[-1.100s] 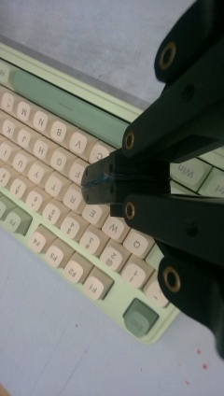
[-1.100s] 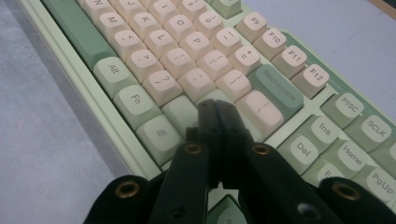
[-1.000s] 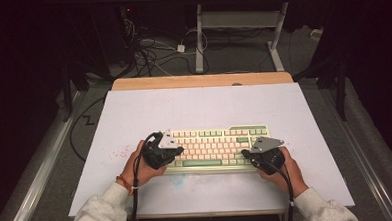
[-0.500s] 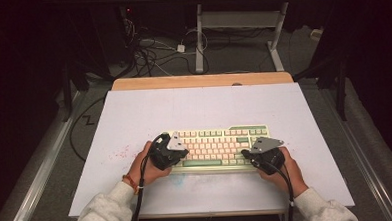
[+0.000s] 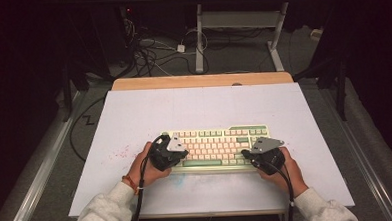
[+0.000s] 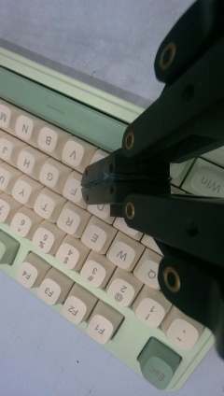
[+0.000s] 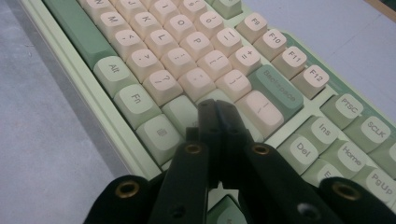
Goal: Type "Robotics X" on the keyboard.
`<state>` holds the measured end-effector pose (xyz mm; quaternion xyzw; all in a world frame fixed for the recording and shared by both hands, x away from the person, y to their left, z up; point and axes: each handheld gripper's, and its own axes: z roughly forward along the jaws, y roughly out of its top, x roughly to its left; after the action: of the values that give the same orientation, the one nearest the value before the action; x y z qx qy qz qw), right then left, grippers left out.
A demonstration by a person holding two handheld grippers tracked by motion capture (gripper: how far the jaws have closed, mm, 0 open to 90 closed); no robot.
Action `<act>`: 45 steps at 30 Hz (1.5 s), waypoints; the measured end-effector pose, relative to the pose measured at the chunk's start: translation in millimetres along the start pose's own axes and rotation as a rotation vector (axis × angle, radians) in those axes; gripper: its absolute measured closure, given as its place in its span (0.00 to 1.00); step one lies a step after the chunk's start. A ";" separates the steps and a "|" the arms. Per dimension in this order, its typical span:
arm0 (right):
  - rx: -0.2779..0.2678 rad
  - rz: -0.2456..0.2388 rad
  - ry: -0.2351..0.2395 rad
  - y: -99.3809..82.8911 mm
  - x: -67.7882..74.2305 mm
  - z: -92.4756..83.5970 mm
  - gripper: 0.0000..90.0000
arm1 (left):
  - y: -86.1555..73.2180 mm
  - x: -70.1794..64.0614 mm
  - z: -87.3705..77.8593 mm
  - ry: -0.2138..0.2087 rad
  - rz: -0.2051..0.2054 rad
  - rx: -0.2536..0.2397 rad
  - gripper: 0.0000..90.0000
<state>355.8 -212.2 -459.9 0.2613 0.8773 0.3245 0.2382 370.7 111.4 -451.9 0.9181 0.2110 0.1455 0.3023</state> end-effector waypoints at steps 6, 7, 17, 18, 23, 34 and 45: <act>0.000 -0.001 0.000 0.0 0.0 0.0 1.00 | -0.2 -0.3 -2.0 0.004 0.001 0.002 0.97; 0.001 -0.001 0.001 0.1 -0.1 0.0 1.00 | -0.2 -0.4 -1.3 -0.002 0.002 0.008 0.97; 0.001 -0.002 -0.002 0.0 0.3 -0.1 1.00 | 0.3 -1.8 1.4 -0.006 0.004 0.016 0.97; 0.003 -0.001 -0.001 0.2 0.2 -0.3 1.00 | 0.7 -2.2 0.5 -0.002 0.007 0.011 0.97; 0.003 0.004 0.006 0.6 -0.8 -0.2 1.00 | 1.7 -0.9 -5.7 0.017 -0.002 -0.028 0.96; -0.073 0.026 0.014 3.7 -4.2 -10.6 1.00 | 1.5 0.3 -13.2 0.081 0.014 -0.096 0.77; -0.185 0.051 -0.051 15.5 -3.3 -30.2 0.84 | 0.0 -1.1 -16.6 0.168 0.001 -0.178 0.38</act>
<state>345.3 -217.6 -427.9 0.2688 0.8302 0.4035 0.2752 363.2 119.0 -439.3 0.8724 0.2213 0.2405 0.3635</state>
